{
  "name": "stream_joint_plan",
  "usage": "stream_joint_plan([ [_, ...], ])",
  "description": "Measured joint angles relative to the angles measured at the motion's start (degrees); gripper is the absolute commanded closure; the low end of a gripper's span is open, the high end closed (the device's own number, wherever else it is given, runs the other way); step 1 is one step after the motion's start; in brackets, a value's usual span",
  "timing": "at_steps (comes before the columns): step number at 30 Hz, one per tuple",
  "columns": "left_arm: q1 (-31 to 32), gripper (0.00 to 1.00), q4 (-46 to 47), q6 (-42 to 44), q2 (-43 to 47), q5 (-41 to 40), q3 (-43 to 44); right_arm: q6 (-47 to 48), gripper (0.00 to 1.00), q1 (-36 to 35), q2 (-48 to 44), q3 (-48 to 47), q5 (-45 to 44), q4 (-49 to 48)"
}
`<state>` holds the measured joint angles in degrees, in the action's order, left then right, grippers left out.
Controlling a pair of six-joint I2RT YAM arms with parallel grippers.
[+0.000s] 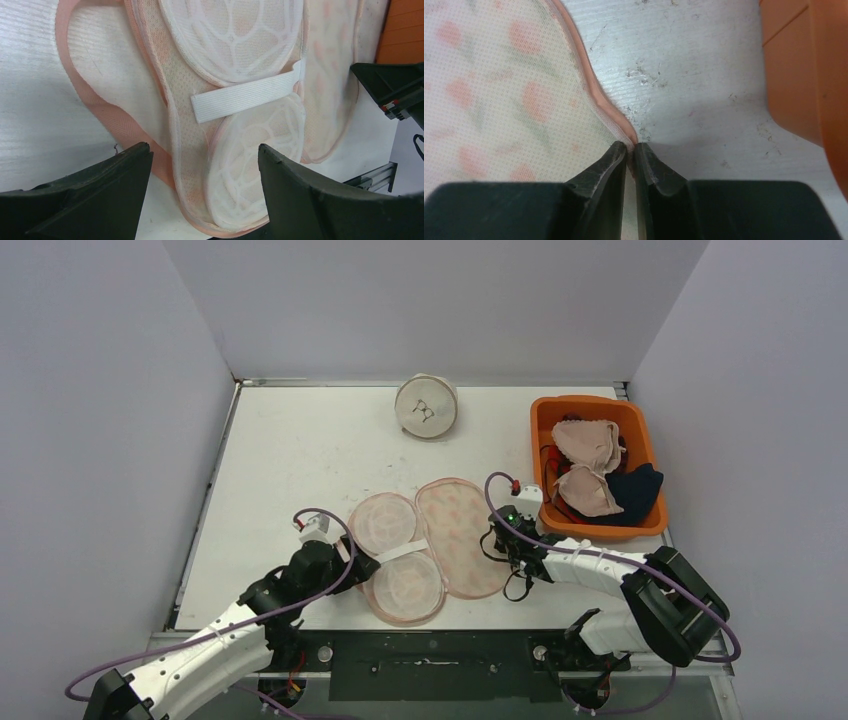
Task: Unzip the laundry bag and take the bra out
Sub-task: Close the laundry bag at the center of the board.
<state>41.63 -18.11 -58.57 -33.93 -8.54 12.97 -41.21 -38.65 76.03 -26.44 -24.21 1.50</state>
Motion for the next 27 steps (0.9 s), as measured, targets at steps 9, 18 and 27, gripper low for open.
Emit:
stream_joint_plan([
  [9, 0.0, 0.25, -0.2, 0.1, 0.2, 0.0, 0.0, 2.1, 0.95, -1.2, -4.3, -0.6, -0.1, 3.9],
  [18, -0.1, 0.25, -5.0, 1.0, 3.1, -2.1, 3.6, 10.3, 0.95, -7.7, -14.5, -10.2, 2.6, 9.8],
  [27, -0.1, 0.24, -9.3, 2.3, 3.9, -4.7, 7.7, 17.5, 0.95, -9.9, -16.1, -17.1, 18.6, 9.8],
])
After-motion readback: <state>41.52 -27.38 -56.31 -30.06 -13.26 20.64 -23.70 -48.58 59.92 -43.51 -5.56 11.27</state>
